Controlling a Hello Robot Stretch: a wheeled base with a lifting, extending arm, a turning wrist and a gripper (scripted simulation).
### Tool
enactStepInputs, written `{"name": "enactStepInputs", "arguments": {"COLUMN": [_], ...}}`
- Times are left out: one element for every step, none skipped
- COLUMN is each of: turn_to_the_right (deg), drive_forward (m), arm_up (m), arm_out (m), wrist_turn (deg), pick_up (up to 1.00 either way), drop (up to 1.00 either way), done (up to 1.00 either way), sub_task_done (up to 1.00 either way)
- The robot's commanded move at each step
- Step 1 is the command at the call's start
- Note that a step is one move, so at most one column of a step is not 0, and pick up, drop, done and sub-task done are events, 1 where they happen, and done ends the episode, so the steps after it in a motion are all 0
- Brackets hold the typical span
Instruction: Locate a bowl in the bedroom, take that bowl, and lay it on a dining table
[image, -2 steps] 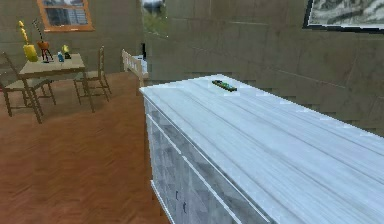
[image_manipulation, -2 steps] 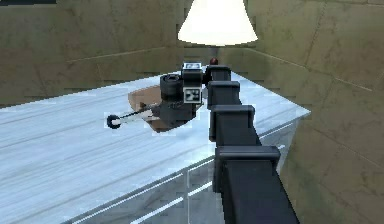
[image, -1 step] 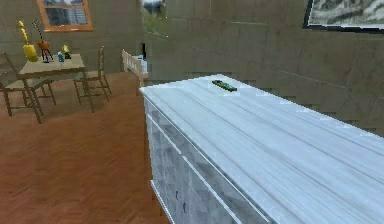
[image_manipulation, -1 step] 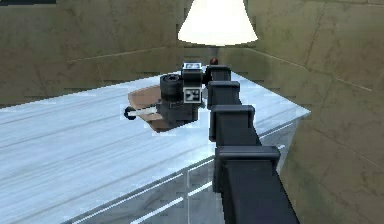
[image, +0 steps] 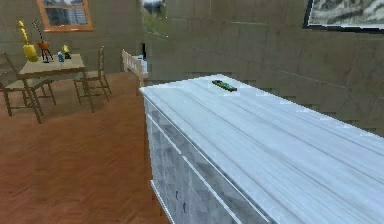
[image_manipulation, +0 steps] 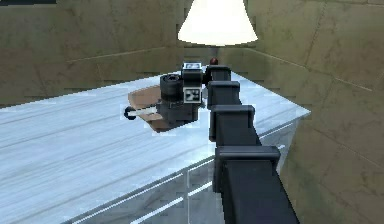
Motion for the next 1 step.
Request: {"name": "enactStepInputs", "arguments": {"turn_to_the_right": [0.0], "drive_forward": [0.0], "arm_up": [0.0], "arm_out": [0.0], "wrist_turn": [-45.0], "pick_up": [0.0], "drop": [0.0], "done": [0.0], "sub_task_done": [0.0]}}
